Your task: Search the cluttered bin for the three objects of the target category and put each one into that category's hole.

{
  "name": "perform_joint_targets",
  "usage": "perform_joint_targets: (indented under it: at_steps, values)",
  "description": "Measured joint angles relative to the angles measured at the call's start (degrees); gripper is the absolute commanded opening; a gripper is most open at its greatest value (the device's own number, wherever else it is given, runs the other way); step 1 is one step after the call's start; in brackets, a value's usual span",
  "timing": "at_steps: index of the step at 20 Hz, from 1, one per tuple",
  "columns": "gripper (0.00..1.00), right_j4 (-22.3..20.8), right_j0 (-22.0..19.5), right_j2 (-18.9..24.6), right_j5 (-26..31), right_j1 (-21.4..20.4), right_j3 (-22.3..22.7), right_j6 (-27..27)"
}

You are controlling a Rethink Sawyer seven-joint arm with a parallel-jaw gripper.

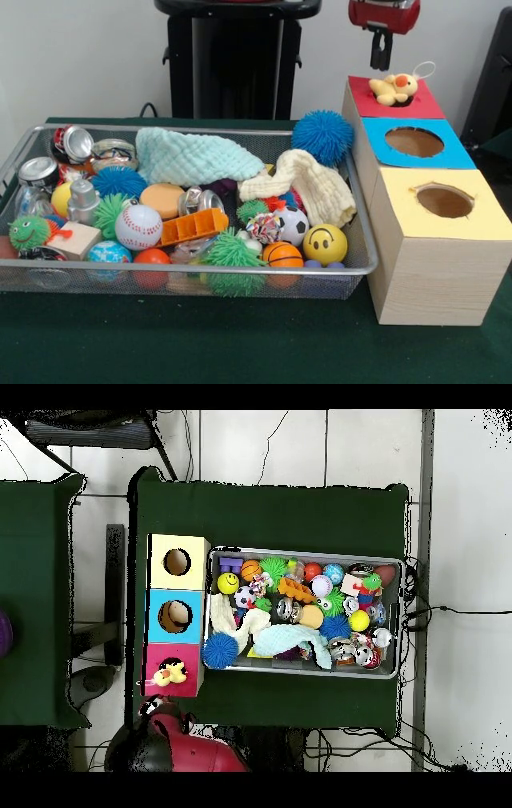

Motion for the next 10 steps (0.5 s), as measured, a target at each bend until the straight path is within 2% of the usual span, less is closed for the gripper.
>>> perform_joint_targets:
  at_steps: [4, 7, 10]
  values:
    - [0.0, 0.0, 5.7, -5.9, 5.6, -0.9, -3.1, 0.0]
    - [0.0, -0.1, 7.4, -8.0, 8.7, -1.4, -4.8, 0.0]
    - [0.0, 0.1, 7.4, -8.5, 8.9, -1.4, -5.7, 0.0]
